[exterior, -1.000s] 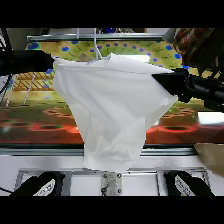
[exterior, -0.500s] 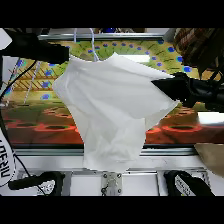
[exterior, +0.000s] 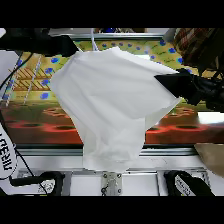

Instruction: Fold the clothes and pants, and hang the long-sleeved shirts on hangers.

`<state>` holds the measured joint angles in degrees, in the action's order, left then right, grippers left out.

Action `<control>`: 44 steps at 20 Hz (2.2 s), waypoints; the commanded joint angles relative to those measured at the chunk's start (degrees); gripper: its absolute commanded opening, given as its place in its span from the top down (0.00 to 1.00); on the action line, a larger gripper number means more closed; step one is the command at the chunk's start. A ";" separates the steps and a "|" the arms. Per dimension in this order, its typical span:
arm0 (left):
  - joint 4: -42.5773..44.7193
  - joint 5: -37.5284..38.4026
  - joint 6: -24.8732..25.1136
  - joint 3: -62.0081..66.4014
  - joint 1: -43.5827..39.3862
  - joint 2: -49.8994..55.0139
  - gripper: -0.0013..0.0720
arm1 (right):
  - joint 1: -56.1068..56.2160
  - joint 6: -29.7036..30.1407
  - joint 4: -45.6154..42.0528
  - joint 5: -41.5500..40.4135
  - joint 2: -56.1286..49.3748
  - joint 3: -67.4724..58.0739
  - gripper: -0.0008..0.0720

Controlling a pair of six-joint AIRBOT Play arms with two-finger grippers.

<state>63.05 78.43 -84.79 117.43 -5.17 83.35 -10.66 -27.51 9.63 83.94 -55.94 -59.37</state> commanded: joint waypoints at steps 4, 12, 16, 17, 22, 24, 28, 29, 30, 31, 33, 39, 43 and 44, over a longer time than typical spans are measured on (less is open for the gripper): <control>-13.88 3.65 0.46 0.17 8.87 -4.94 0.20 | 0.02 0.02 0.31 -1.64 -0.02 0.02 0.96; -43.60 4.42 1.51 0.17 19.19 -2.34 0.20 | 0.02 0.02 0.24 -2.95 -0.11 0.02 0.96; -58.12 0.76 3.17 0.17 20.11 0.44 0.20 | 0.02 0.02 0.15 -3.13 -0.13 0.02 0.96; -61.29 -0.13 4.11 0.15 20.11 0.79 0.20 | 0.02 0.04 0.07 -3.15 -0.13 0.02 0.96; -58.55 -2.08 5.49 0.15 20.13 0.31 0.27 | -1.11 2.95 2.08 -8.50 0.37 0.00 0.96; -53.62 -2.08 5.53 0.15 20.06 -0.72 0.74 | -4.42 5.22 2.25 -10.38 1.01 0.00 0.96; -41.05 -2.27 5.97 0.15 17.14 -3.80 0.95 | -15.63 7.48 2.93 -17.27 4.52 0.00 0.96; -36.52 -2.56 5.97 0.15 15.32 -4.63 0.95 | -18.78 9.25 2.89 -19.61 5.84 0.00 0.96; -32.41 -2.93 5.95 0.15 13.44 -5.31 0.95 | -21.55 10.32 2.89 -22.53 7.23 0.00 0.96; -28.41 -3.43 5.95 0.15 11.23 -5.97 0.95 | -24.09 10.91 2.89 -25.79 8.61 0.00 0.96; -22.08 -3.93 5.95 0.15 6.82 -6.78 0.95 | -28.55 13.51 2.84 -33.68 11.58 0.00 0.96; -17.05 -4.72 6.54 -4.33 -3.63 -7.04 0.95 | -32.83 21.70 2.40 -67.23 19.82 0.00 0.96; -16.68 -5.90 7.96 -7.76 -6.29 -7.04 0.95 | -32.83 25.24 1.33 -85.66 22.21 -0.02 0.96; -16.02 -6.23 7.98 -8.07 -6.27 -7.04 0.95 | -32.83 26.10 1.33 -89.07 22.25 -0.07 0.96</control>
<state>45.28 73.23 -77.43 111.15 -9.82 76.38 -43.16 -4.86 11.92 10.28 -35.14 -59.33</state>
